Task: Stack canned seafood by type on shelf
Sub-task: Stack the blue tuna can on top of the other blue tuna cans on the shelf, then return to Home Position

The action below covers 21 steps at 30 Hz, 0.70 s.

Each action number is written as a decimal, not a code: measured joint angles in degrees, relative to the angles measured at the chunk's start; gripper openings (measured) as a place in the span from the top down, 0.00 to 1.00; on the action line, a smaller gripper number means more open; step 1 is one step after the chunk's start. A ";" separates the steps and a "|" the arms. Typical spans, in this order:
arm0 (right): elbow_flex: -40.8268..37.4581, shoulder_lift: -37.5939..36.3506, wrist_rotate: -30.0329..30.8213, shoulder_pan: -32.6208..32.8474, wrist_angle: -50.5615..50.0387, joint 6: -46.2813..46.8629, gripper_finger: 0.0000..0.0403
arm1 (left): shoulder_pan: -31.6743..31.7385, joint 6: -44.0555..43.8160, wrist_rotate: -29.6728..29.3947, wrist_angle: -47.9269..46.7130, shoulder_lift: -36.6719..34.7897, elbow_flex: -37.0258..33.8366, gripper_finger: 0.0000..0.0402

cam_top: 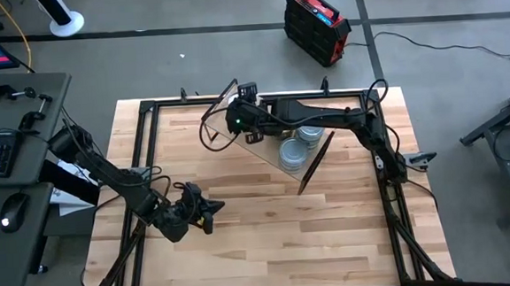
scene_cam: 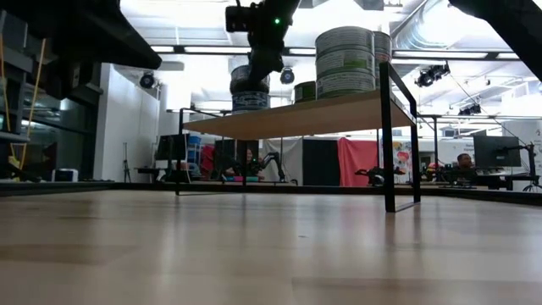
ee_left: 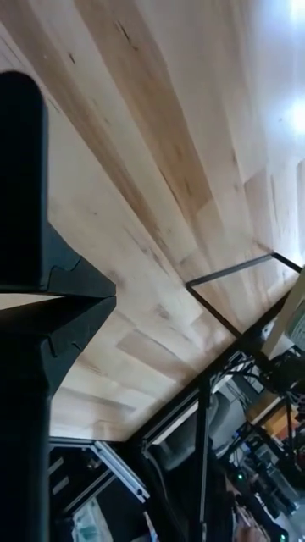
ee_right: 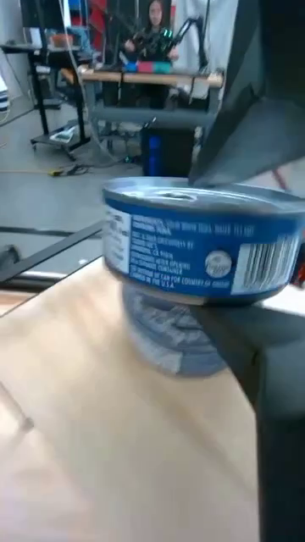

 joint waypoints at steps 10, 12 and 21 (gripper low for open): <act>0.25 -0.01 -0.91 -0.36 0.14 2.00 0.30 | -0.33 -0.56 1.25 -0.15 0.00 0.00 1.00; 0.25 -0.01 -0.88 -0.36 -0.76 1.98 0.30 | -0.35 -0.56 1.32 -0.27 0.00 0.00 1.00; 0.25 -1.80 -2.51 1.14 1.45 3.12 0.30 | -1.24 3.52 1.76 0.75 -2.34 -0.05 1.00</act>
